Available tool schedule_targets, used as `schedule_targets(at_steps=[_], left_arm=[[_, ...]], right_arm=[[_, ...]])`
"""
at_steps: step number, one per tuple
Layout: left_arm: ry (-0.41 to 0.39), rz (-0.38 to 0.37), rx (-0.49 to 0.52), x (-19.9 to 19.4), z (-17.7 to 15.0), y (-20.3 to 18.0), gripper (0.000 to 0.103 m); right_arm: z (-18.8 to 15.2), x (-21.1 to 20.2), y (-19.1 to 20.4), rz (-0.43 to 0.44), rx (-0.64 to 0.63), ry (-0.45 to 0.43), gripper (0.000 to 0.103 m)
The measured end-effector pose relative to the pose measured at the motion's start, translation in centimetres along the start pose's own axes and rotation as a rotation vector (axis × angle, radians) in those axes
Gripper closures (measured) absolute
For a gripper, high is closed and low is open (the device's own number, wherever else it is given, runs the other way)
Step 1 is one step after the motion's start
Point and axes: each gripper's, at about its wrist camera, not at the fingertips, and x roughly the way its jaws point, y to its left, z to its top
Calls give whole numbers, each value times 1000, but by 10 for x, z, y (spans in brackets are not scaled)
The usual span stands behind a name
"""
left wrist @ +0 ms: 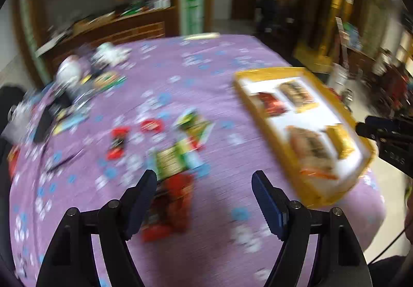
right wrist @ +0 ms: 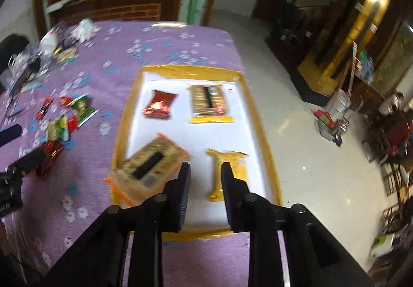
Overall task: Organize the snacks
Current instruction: 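Grasp the red candy packet with the left tool while the right tool grasps a green packet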
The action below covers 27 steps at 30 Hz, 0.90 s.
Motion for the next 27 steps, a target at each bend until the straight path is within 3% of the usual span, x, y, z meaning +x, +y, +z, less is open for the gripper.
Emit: schedule_targets(at_steps=[4, 7, 12, 15, 17, 19, 21, 27], left_arm=[[29, 52, -94, 2, -19, 43, 24], [67, 78, -164, 3, -32, 68, 24], [81, 58, -221, -1, -46, 89, 24], [81, 61, -207, -5, -50, 94, 24], [83, 63, -192, -7, -55, 98, 24], [85, 65, -184, -10, -58, 104, 24], [90, 66, -179, -13, -64, 110, 24], [97, 85, -174, -21, -74, 130, 24]], right_arm=[[16, 3, 56, 45, -139, 12, 79], [27, 6, 89, 126, -197, 40, 79], [54, 39, 125, 404, -117, 205, 78], [65, 68, 141, 536, -9, 346, 71], [71, 81, 150, 575, 62, 396, 71], [75, 84, 159, 559, 73, 387, 67], [79, 88, 170, 568, 77, 375, 53], [90, 102, 193, 564, 12, 341, 33]])
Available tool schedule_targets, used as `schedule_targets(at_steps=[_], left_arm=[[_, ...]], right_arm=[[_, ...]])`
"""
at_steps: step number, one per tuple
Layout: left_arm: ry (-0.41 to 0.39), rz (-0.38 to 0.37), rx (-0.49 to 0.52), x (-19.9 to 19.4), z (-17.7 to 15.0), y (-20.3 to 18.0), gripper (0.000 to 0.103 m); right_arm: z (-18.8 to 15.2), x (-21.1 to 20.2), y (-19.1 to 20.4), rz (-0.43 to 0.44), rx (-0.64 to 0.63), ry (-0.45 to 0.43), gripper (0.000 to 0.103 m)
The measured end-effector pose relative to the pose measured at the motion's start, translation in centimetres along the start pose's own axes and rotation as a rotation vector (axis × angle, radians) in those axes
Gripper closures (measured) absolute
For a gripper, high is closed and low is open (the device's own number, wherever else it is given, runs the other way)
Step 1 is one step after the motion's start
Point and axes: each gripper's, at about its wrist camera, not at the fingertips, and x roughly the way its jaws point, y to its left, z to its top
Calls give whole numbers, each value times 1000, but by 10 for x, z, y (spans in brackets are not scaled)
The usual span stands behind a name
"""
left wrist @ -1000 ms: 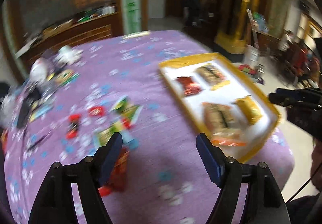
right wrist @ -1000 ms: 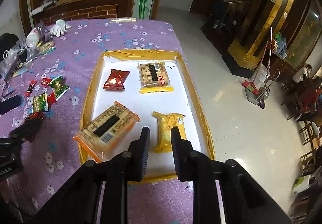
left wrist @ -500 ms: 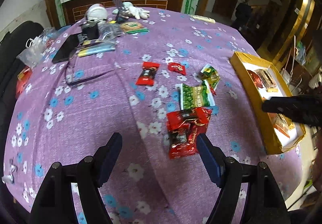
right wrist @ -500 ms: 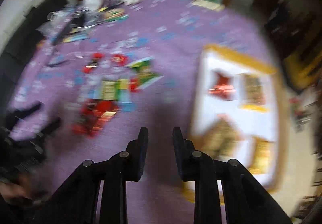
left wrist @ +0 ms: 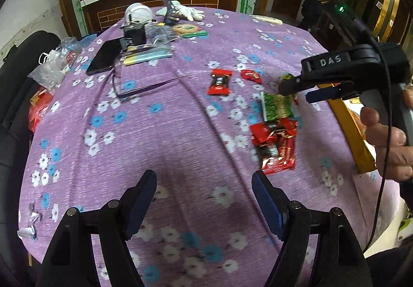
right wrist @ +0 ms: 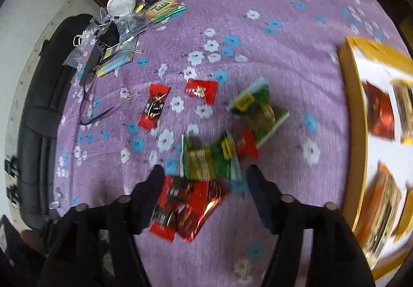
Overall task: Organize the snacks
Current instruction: 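Grasp the red candy packet with the left tool while the right tool grasps a green packet, then carry the red and green packets toward the white box with both tools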
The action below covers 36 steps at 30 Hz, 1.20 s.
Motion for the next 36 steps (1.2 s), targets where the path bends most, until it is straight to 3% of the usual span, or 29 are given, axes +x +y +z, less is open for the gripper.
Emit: schedule_targets(at_steps=[4, 9, 13, 15, 19, 22, 25, 32, 36], left_arm=[[1, -2, 3, -1, 0, 11, 24], [9, -14, 22, 2, 2, 15, 24], [11, -40, 45, 5, 7, 9, 24], [16, -71, 57, 7, 11, 3, 24], [43, -155, 78, 14, 19, -14, 24], [82, -258, 96, 26, 24, -34, 24], [136, -283, 106, 42, 28, -53, 49], [218, -240, 63, 88, 37, -67, 66], [191, -212, 75, 94, 41, -71, 72]], right_arm=[[5, 17, -7, -47, 5, -3, 33], [6, 34, 3, -41, -35, 16, 33], [0, 45, 21, -146, -107, 13, 34], [-6, 42, 22, -185, -121, -4, 50], [-14, 22, -2, -144, -40, -24, 53], [-27, -3, -22, -121, 23, -55, 53], [-45, -23, -39, -91, 78, -74, 53], [-83, -57, -56, -23, 124, -112, 53], [-97, -75, -64, 21, 127, -140, 53]])
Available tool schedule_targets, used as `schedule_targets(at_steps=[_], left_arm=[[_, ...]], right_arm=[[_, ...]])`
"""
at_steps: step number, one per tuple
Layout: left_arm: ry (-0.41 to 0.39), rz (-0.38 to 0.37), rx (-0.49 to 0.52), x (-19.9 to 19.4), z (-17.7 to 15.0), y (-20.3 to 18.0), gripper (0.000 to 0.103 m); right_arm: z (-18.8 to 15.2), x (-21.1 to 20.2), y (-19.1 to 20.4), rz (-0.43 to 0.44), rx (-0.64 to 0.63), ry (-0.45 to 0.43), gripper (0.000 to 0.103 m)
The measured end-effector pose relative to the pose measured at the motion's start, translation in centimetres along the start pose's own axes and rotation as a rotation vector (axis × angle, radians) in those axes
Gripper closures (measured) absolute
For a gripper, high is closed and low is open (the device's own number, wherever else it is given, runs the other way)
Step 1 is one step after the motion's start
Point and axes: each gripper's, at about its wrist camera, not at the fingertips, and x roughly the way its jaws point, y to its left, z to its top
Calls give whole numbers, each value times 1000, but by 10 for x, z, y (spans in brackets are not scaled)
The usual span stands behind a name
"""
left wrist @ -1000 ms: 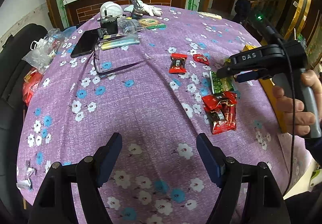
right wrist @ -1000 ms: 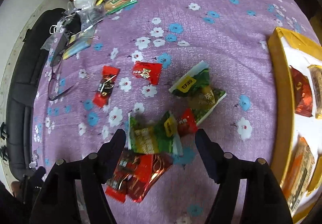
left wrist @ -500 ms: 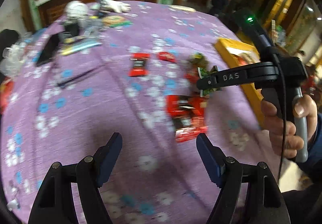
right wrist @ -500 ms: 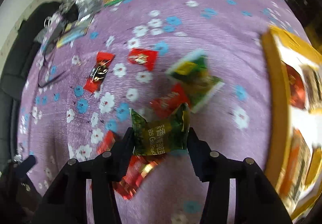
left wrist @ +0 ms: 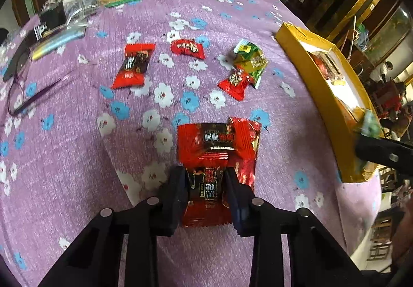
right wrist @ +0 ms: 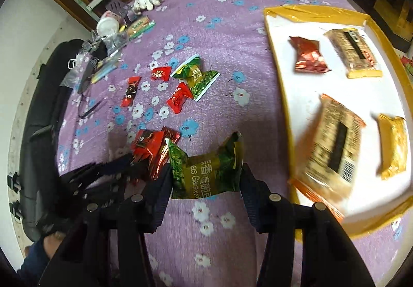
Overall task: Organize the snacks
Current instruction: 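Carry the red and green packets toward the white box with both tools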
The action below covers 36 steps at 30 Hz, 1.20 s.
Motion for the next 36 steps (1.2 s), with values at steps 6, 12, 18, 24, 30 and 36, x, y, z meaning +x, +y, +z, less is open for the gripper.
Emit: schedule_targets(at_steps=[6, 12, 18, 24, 30, 36], left_arm=[[-27, -98, -70, -9, -10, -5, 76], [-76, -169, -59, -30, -12, -23, 76], [-104, -201, -26, -45, -7, -51, 76], [-102, -224, 48, -49, 3, -92, 76], [-84, -251, 142, -45, 12, -139, 76], [-58, -276, 236, -33, 22, -189, 76]], right_arm=[[-6, -13, -20, 101, 72, 7, 53], [-9, -21, -40, 131, 128, 5, 53], [-11, -30, -55, 127, 134, -10, 53], [-14, -40, -83, 128, 177, -34, 52], [-20, -51, -121, 119, 249, -55, 52], [-25, -61, -159, 82, 317, -77, 52]])
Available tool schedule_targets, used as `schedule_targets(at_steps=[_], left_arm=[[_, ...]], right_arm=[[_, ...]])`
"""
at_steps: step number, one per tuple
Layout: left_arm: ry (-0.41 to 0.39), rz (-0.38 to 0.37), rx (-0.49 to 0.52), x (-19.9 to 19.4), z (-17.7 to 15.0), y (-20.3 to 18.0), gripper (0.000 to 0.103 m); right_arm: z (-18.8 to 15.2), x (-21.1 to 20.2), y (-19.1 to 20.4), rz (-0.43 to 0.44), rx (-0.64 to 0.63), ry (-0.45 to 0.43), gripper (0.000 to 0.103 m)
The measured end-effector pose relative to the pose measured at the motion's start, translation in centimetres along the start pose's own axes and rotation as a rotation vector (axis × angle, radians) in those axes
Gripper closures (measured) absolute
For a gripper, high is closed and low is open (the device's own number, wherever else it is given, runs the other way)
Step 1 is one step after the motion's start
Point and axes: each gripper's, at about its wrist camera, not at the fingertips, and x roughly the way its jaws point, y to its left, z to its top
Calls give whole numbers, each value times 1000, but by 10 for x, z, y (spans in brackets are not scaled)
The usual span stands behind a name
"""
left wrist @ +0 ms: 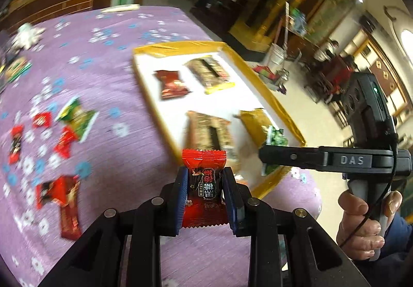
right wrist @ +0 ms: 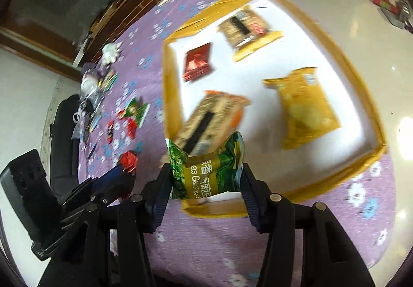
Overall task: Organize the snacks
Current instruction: 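Carry the red and green packets toward the white box with both tools, then lower the red and green packets into the white box with both tools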
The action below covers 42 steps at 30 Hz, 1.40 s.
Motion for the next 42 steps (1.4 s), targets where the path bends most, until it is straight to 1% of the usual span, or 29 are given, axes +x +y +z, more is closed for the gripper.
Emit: schedule_targets(at_steps=[5, 7, 9, 12, 15, 21, 29, 42], left_arm=[[34, 10, 87, 27, 7, -33, 76], [44, 9, 105, 34, 9, -41, 76], [50, 25, 131, 43, 11, -51, 76], [56, 36, 149, 53, 12, -58, 76], [60, 54, 163, 62, 12, -63, 76], [69, 75, 163, 73, 11, -65, 76], [66, 96, 129, 77, 11, -57, 76], [68, 99, 112, 81, 8, -53, 76]], right_arm=[[4, -5, -21, -69, 12, -12, 52], [6, -6, -27, -86, 11, -16, 52], [7, -8, -29, -108, -1, -24, 52], [8, -9, -32, -135, -17, -31, 52], [9, -9, -38, -140, -21, -29, 52], [9, -4, -45, -136, -20, -11, 52], [10, 3, -48, -132, -20, 7, 52], [14, 10, -47, -137, -36, 20, 49]])
